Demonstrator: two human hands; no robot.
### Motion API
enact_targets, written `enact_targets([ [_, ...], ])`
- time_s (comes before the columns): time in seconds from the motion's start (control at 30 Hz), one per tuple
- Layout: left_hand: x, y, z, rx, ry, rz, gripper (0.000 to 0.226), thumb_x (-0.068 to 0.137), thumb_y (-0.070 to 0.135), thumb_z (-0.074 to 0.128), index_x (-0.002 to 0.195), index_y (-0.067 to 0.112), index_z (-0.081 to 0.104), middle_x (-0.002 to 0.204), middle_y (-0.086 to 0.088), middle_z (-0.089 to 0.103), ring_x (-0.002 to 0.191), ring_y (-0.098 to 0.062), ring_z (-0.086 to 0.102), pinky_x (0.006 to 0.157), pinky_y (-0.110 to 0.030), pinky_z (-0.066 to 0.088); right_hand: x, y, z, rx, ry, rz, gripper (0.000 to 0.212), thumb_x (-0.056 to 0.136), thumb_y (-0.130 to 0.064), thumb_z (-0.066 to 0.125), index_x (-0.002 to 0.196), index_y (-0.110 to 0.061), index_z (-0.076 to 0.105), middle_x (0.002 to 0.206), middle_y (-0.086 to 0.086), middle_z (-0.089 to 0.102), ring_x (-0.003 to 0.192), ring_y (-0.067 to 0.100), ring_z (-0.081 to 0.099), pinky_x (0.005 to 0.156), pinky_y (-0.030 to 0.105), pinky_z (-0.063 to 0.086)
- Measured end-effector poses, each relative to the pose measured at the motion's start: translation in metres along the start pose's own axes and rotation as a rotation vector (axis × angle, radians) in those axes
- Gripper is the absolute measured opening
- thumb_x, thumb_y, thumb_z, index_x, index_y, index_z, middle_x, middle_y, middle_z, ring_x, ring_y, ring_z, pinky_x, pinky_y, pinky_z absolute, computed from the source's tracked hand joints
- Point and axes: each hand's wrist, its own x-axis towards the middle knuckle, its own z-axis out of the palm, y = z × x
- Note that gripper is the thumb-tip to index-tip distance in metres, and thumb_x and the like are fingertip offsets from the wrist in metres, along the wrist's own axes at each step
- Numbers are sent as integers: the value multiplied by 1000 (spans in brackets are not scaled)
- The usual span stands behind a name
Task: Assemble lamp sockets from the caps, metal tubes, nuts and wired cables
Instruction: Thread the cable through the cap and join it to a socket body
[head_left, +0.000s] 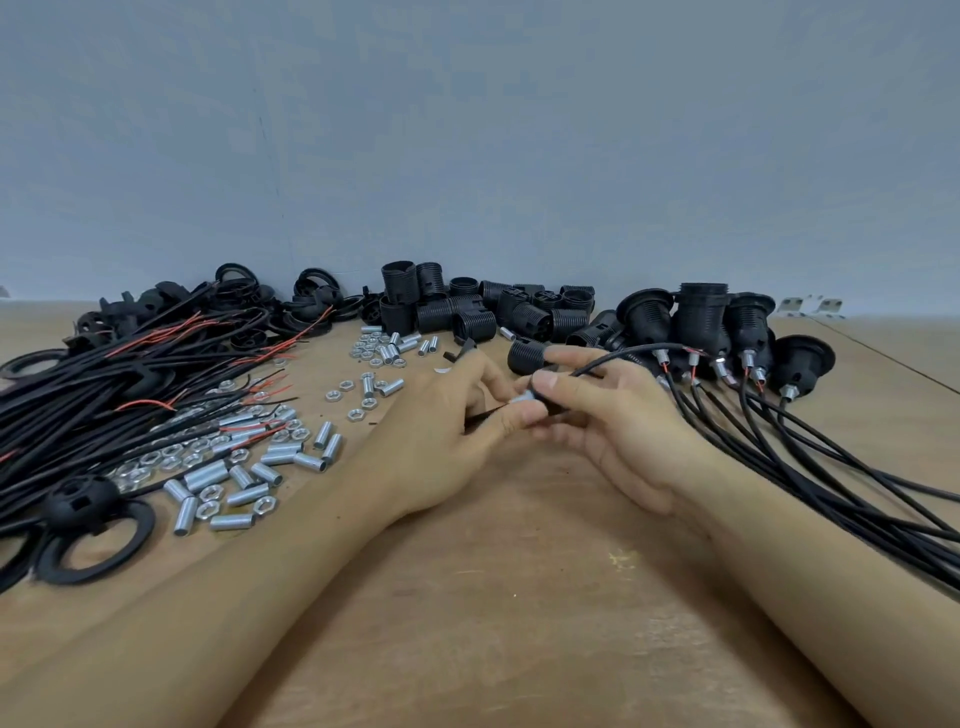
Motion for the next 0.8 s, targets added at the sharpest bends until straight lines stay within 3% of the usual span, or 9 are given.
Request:
enact_targets([
  [0.07,-2,0,-2,40,-61,28,13,98,37,57,94,25,60,56,13,48,57,-10,44,56,-17,31,3,-4,-5,77,107,-23,34,85,-7,67,115,-2,52,88,18,73,67,25,66,58,29,55],
  [0.17,-4,6,-1,30,-137,73,9,102,26,52,99,22,59,57,12,45,60,-12,43,60,-23,36,5,-8,-9,133,184,-20,4,97,-7,50,99,-6,53,78,15,68,58,22,56,50,29,49],
  [0.27,-5,13,0,-16,-182,117,8,102,23,52,99,24,59,58,15,48,62,-9,47,62,-23,37,7,-13,-12,179,310,-62,14,101,-16,46,91,-9,52,68,9,57,59,21,49,47,28,41],
  [0.4,-8,17,-1,-72,-309,128,19,104,16,48,113,27,60,68,10,62,69,-8,59,67,-14,40,5,-19,-12,298,466,-155,22,105,-17,41,90,-8,54,67,8,54,52,20,55,48,28,50],
  [0.5,-9,18,-1,-64,-305,137,26,104,18,50,93,40,59,70,5,65,66,-5,57,64,-11,37,4,-25,-17,343,582,-310,14,104,-10,39,101,-13,53,74,7,58,45,18,50,40,20,36],
  [0.57,-8,15,-2,-29,-273,133,21,102,25,53,86,37,61,70,6,67,66,-9,58,62,-16,41,6,-31,-23,273,646,-398,8,105,-21,41,102,-17,47,72,2,58,45,17,43,39,16,28],
  [0.67,-7,6,-4,-2,-221,118,17,100,32,57,93,25,71,66,10,64,67,-12,61,62,-23,46,5,-35,-28,1,684,-445,39,102,-50,38,85,-18,55,60,-2,54,38,16,41,38,16,27],
  [0.73,-6,-1,-7,96,-153,118,17,98,35,59,90,27,71,61,17,57,65,-4,56,60,-16,41,5,-36,-28,-196,632,-437,47,101,-52,41,77,-18,62,57,-2,54,35,17,44,35,17,27],
  [0.8,-2,-8,-11,285,-52,103,16,97,36,58,89,27,69,64,22,50,72,1,48,64,-13,37,4,-36,-31,-440,565,-443,39,101,-47,43,86,-21,68,55,-1,57,38,18,56,32,20,32],
])
